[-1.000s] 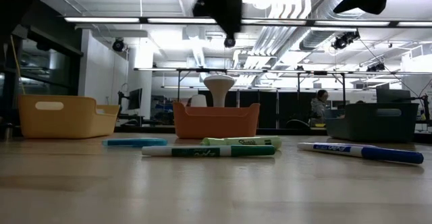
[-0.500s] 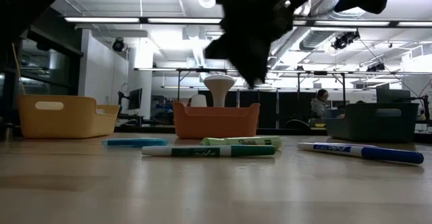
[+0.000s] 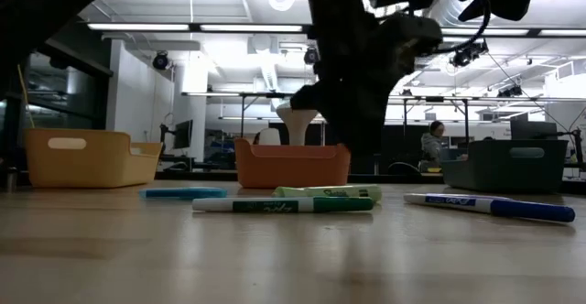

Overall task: Pick & Place Markers
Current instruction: Put the light green highlighter pen into the yellow bin

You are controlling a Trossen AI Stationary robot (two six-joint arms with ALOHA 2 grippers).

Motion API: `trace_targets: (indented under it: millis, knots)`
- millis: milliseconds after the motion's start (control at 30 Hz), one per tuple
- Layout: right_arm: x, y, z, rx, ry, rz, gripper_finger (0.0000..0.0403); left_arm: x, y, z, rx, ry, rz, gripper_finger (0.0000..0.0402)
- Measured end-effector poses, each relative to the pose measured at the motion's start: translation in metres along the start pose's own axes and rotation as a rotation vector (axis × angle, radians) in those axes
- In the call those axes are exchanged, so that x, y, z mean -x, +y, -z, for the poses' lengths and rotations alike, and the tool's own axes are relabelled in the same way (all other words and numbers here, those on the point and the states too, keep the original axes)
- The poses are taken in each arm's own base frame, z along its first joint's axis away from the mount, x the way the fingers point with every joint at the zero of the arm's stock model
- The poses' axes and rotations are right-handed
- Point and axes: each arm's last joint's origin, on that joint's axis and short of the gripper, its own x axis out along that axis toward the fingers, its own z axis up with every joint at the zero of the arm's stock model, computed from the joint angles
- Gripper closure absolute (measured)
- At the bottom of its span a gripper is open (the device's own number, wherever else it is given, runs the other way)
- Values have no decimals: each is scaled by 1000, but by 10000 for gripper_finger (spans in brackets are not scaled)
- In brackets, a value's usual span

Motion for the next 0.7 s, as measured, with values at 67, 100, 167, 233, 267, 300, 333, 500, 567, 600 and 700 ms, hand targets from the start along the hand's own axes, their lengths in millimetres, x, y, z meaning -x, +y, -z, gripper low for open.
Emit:
trace_targets:
  millis: [67,100,167,233,267,300,333,500,567,600,700]
  knots:
    - [0,0,0,0,2,1,220,-6,1,2,-21,39,-3,280]
    - [0,0,0,0,1,1,220,-8,1,2,-25,41,2,271]
    - [0,0,0,0,1,1,220,-7,0,1,-27,29,10,248]
    - [0,0,0,0,2,1,220,-4,0,0,-29,13,16,223]
    - [0,0,0,0,4,2,220,-4,-1,0,-30,9,17,211]
    - [0,0,0,0,5,3,220,-5,0,0,-32,9,16,200]
    - [0,0,0,0,5,3,220,-5,0,0,-32,10,17,190]
    - [0,0,0,0,5,3,220,-5,0,-1,-32,3,11,169]
    - [0,0,0,0,5,3,220,-5,0,-1,-40,2,11,168]
    - [0,0,0,0,5,3,220,-6,0,-1,-40,1,9,168]
    - [0,0,0,0,5,3,220,-15,2,0,-36,19,-25,167]
